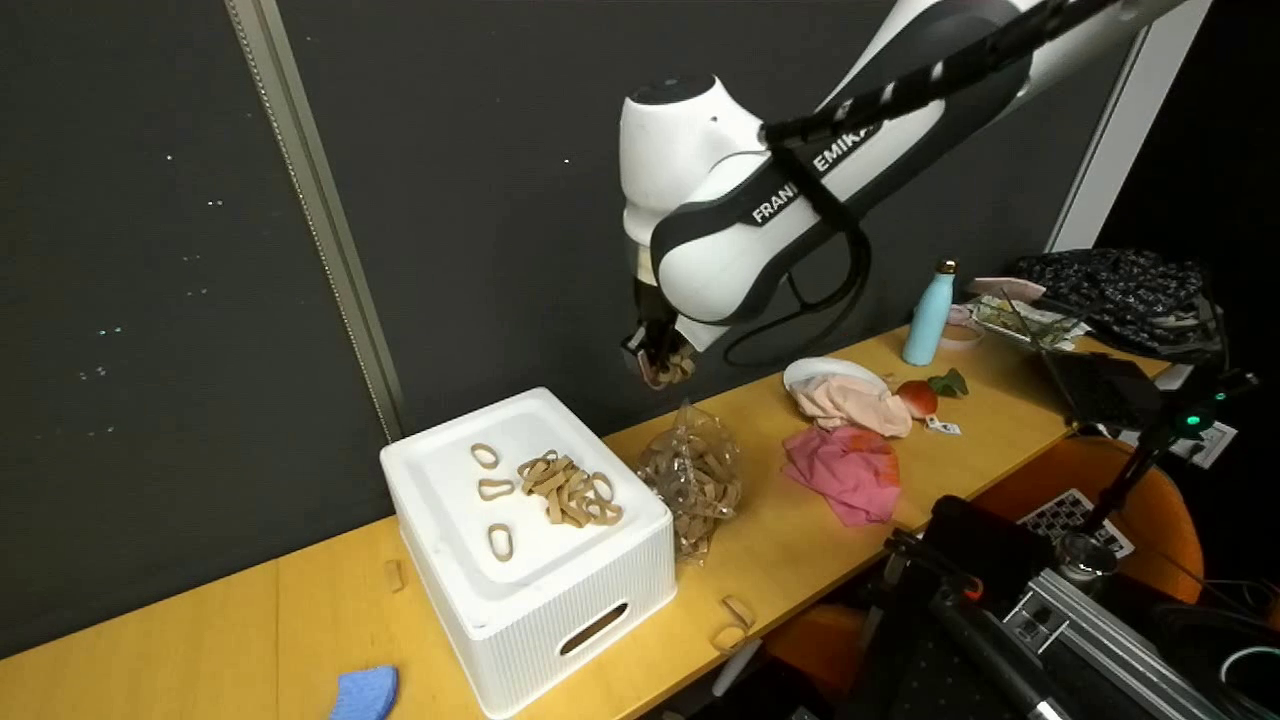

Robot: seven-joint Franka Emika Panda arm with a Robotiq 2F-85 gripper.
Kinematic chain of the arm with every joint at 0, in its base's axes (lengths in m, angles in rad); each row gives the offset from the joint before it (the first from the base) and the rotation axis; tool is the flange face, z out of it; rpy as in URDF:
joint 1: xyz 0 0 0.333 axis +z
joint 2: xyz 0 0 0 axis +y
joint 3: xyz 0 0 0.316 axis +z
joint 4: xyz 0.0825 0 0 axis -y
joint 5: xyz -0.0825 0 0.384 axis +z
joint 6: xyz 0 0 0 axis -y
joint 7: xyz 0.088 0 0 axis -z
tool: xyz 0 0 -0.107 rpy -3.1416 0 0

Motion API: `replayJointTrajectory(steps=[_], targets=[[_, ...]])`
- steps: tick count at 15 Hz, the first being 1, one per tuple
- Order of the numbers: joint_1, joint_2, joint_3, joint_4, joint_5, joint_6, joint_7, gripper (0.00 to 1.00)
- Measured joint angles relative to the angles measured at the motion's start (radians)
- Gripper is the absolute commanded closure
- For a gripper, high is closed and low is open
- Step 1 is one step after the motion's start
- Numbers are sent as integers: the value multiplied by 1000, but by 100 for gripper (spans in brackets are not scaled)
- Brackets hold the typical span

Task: Pick up rubber bands from the clear rubber band bag and put them on the white basket two times

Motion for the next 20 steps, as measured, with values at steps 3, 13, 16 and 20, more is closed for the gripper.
replayJointTrajectory(steps=[3,13,16,20], targets=[[-9,50,41,88,3,12,-46,97],[-27,282,193,256,36,124,-221,97],[-26,301,225,279,57,124,-258,97],[-30,326,252,299,115,123,-297,45]])
